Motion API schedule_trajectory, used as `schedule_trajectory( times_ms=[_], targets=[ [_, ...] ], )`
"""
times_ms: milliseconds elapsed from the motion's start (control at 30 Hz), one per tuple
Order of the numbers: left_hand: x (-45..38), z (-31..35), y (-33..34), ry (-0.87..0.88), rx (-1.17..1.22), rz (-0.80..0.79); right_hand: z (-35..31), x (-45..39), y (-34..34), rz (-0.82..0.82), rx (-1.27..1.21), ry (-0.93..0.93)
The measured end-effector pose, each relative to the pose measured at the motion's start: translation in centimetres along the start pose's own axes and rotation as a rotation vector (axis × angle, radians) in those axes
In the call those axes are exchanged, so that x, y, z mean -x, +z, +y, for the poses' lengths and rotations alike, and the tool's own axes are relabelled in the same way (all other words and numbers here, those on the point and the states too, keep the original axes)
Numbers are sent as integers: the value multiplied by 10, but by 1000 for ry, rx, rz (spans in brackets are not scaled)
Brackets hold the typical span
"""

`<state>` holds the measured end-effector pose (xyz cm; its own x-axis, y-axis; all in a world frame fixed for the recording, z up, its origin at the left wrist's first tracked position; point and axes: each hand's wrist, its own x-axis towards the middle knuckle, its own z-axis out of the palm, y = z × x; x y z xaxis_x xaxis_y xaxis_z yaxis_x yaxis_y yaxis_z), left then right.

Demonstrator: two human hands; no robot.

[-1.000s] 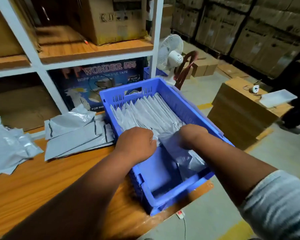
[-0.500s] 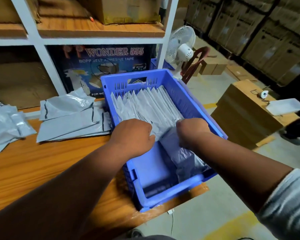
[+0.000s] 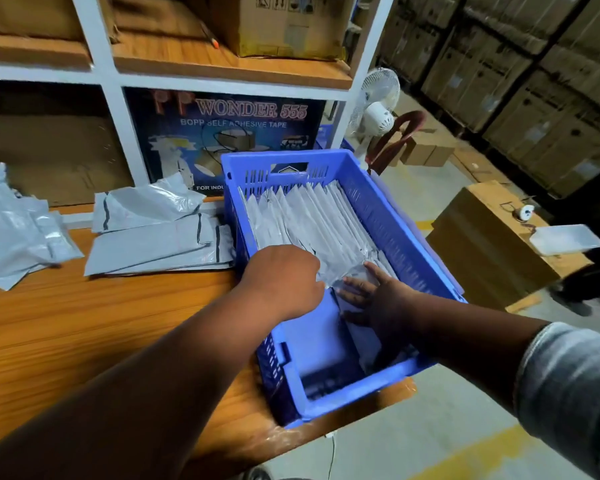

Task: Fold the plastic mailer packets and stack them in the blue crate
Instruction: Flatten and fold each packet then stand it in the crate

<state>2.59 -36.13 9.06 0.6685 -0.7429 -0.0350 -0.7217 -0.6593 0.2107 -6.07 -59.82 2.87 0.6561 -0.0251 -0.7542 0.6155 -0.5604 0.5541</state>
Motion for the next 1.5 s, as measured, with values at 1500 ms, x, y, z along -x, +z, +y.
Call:
schedule_trajectory(
  times_ms=[1500],
  targets=[
    [310,-475,0,-587,228,224,-126,-173,-573,733,-1463,256]
  ],
)
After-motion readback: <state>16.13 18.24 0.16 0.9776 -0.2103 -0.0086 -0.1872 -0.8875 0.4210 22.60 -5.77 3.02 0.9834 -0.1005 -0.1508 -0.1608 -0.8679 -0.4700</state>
